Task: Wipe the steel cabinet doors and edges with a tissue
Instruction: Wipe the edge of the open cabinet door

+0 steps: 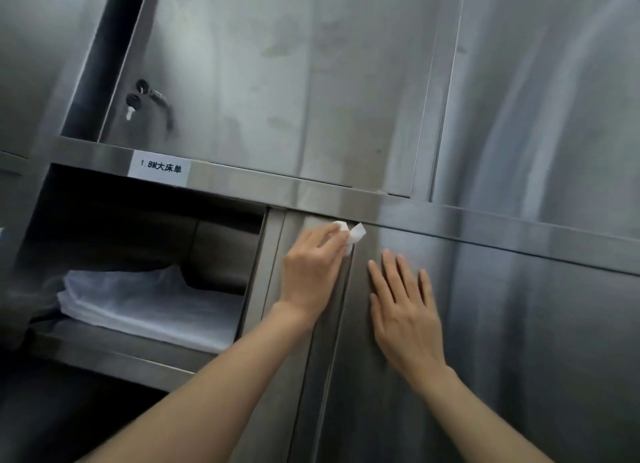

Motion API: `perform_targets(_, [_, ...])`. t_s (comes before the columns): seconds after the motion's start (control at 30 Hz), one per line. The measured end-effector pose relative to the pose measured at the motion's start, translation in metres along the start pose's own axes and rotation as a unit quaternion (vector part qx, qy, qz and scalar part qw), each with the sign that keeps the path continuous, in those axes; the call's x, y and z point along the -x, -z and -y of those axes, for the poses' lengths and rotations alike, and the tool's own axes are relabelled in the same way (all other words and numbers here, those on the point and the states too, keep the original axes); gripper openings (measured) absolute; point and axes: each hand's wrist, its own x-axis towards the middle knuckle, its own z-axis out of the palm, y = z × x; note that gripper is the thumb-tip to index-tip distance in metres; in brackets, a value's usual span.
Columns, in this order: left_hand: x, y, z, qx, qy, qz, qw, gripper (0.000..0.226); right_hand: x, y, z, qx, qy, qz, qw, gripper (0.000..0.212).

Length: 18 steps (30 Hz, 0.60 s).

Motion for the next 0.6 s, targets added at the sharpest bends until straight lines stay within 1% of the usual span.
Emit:
perform_targets(0.13, [0.001,-0.027,0.007,0.002,-0.043,-0.013,0.999,0.012,0.006,-0.015,-0.009,-0.004,0.019,-0.022,1.000,0.052])
perform_targets(0.23, [0.012,-0.037,0.005,-0.021,-0.070,-0.038,0.997,0.018,0.007,-0.018,-0.010,-0.007,0.011,-0.037,0.999,0.054])
perform_targets(0.3, [0.029,-0.040,0.005,-0.041,-0.083,-0.031,0.995,0.026,0.008,-0.019,-0.010,-0.016,0.011,-0.045,0.999,0.055])
perform_targets(0.37, [0.046,-0.038,0.005,-0.042,-0.090,0.007,0.995,0.036,0.009,-0.020,-0.010,-0.022,0.015,-0.051,0.998,0.055])
perform_targets(0.43, [0.051,-0.032,0.004,-0.041,-0.098,0.076,0.991,0.047,0.010,-0.022,-0.010,-0.029,0.016,-0.056,0.998,0.055])
perform_targets(0.5, [0.037,-0.028,0.005,-0.053,-0.100,0.148,0.982,0.057,0.010,-0.023,-0.010,-0.035,0.013,-0.065,0.997,0.054])
perform_targets(0.6, [0.025,-0.028,0.006,-0.056,-0.079,0.209,0.973,0.067,0.011,-0.024,-0.009,-0.037,0.012,-0.074,0.997,0.053])
